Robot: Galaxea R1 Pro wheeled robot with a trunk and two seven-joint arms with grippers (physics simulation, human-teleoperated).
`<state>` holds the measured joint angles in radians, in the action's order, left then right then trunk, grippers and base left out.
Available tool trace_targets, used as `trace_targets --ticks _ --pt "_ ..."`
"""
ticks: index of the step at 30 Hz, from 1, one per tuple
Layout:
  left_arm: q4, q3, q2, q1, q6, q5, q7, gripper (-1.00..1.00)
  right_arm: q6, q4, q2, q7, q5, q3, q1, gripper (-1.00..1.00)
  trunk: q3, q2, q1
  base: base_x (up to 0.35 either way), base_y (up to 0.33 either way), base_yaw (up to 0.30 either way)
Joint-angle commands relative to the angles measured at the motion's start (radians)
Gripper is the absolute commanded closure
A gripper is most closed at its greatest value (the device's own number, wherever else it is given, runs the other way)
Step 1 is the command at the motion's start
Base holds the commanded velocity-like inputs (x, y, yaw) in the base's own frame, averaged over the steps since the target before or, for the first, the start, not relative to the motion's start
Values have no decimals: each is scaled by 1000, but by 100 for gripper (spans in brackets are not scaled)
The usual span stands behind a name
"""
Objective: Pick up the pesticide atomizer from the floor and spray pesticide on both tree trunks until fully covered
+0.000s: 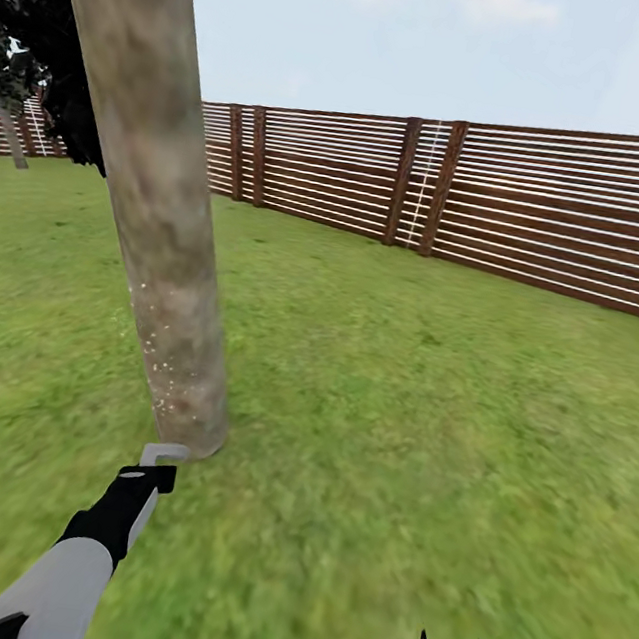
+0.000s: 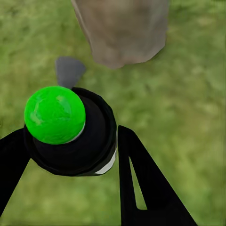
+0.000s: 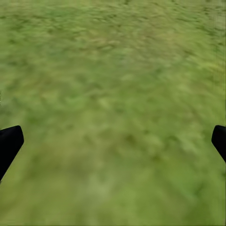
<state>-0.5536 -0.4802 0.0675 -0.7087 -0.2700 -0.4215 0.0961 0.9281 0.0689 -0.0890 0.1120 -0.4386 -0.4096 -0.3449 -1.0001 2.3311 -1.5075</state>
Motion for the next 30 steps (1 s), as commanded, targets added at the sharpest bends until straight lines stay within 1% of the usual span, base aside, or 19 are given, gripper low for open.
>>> trace_targets --ticks 1,16,23,30 --pt "0 0 0 0 0 0 0 100 0 0 0 0 0 0 0 -100 0 0 0 199 -233 275" --pt "1 0 0 0 0 0 1 100 0 0 0 0 0 0 1 -100 0 0 0 169 -239 276" --pt "1 0 2 0 0 0 1 100 0 -1 0 0 1 0 0 -100 0 0 0 30 -269 270" --pt "1 0 2 0 0 1 1 100 0 -1 0 0 0 0 0 -100 0 0 0 0 -274 35"
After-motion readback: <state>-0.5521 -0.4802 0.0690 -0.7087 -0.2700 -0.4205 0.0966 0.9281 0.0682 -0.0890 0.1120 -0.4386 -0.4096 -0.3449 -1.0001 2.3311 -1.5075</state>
